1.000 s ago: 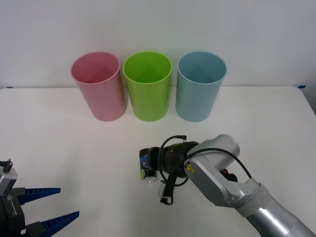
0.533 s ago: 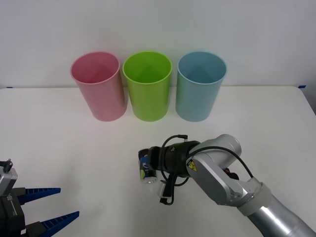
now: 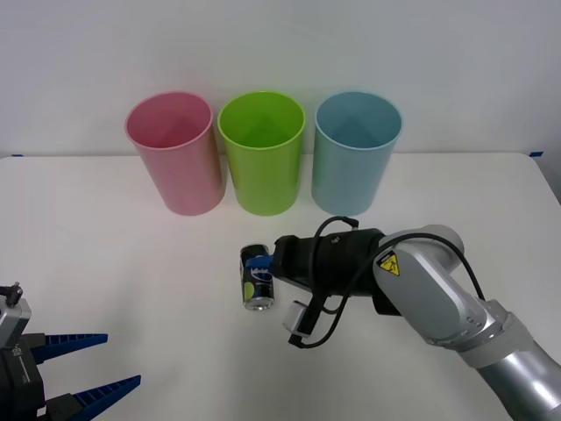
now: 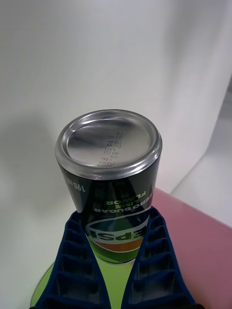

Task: Put cans in the blue bin and PET bottles in the pink bin and trash in the green bin.

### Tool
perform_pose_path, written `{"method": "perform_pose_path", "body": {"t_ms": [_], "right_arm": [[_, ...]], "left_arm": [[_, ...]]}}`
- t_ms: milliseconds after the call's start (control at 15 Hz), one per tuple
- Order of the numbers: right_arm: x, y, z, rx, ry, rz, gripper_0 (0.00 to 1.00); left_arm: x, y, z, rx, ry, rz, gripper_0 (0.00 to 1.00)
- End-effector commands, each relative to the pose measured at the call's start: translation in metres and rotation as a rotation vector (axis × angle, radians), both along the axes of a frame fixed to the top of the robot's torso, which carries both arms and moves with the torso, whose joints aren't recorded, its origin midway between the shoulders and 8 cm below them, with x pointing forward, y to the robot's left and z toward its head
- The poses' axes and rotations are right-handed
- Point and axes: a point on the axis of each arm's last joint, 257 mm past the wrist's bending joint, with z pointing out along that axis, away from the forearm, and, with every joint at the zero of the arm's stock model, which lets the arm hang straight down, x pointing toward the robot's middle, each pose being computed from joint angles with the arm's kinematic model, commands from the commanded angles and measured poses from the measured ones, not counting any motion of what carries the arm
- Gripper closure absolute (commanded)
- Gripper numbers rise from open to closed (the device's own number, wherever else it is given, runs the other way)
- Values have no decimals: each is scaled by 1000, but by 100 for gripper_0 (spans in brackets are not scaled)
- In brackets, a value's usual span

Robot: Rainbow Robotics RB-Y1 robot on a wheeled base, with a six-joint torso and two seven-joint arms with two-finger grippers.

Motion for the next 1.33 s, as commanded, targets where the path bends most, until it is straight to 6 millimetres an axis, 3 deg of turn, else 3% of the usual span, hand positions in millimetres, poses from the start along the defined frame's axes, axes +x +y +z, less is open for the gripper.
{"method": "perform_pose_path", "body": {"t_ms": [67,333,467,933,1133,1333], "right_arm": [[-5,-7,22,127,83,-2,100],[-15,-18,54,344,217,-30,100],[-26,-21,80,490,296,-36,100],[-36,-58,169,869,497,-176,100],[-26,-64,200,1024,552,-205,100],[-2,-75,230,1173,569,-265,100]], "left_arm": [[0,0,0,0,0,0,0],[0,0,0,0,0,0,0],[0,0,0,0,0,0,0],[0,0,0,0,0,0,0],[0,0,0,0,0,0,0],[0,0,0,0,0,0,0]]}}
